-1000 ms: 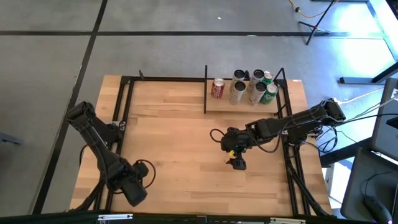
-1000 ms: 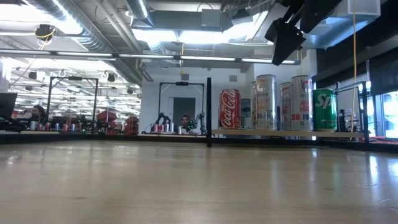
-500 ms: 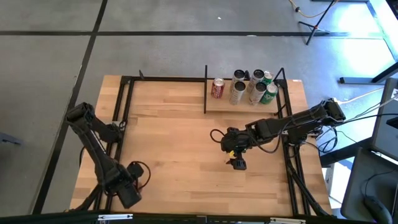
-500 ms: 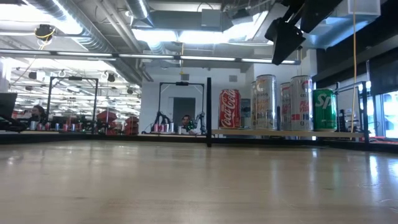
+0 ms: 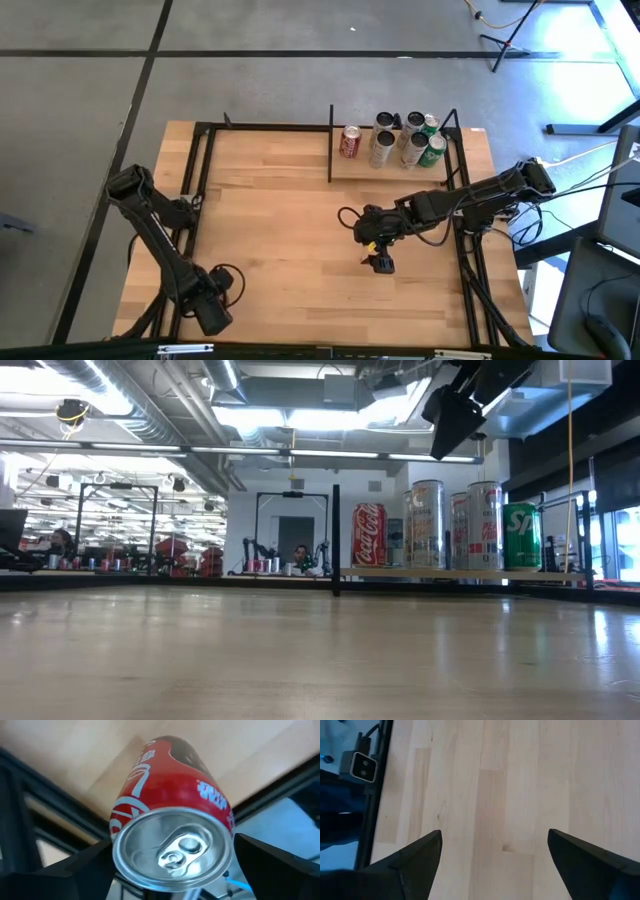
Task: Place canned beverage on shelf
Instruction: Put the red soda can on the shelf aligned with the other red soda can
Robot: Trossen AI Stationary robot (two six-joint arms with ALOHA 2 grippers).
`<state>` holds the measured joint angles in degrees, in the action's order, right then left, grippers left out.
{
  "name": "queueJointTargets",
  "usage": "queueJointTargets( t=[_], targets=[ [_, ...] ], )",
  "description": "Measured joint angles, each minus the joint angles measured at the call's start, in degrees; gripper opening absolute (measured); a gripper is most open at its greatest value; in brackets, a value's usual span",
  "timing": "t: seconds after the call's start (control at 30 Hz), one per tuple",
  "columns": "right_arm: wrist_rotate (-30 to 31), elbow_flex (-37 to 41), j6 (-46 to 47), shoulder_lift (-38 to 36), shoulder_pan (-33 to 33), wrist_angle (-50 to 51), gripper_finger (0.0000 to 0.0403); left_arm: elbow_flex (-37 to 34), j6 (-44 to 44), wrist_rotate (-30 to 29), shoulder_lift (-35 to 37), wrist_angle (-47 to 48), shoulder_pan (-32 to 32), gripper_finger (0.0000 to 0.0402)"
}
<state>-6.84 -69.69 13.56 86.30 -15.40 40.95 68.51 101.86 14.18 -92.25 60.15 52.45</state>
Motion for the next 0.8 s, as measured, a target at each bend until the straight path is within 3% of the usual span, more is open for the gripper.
queueJointTargets(
  t=[0.17,0.47,0.7,0.8],
  targets=[
    [-0.67,0.00,0.09,0.02,0.00,-0.21,0.0347,0.01,1.85,-1.62,0.15,-3.99,-0.04,0.0335],
    [-0.67,0.00,0.27,0.04,-0.01,-0.33,0.0347,0.02,5.94,-5.11,-0.47,-5.55,-0.20,0.0323],
    [-0.64,0.00,0.80,0.04,0.00,1.23,0.0347,0.02,15.42,-6.04,-0.39,-5.58,-2.03,0.0257],
    [-0.25,0.00,1.27,0.04,0.00,3.04,0.0347,0.04,22.29,-6.78,-0.39,-6.07,-2.87,0.0247]
  ],
)
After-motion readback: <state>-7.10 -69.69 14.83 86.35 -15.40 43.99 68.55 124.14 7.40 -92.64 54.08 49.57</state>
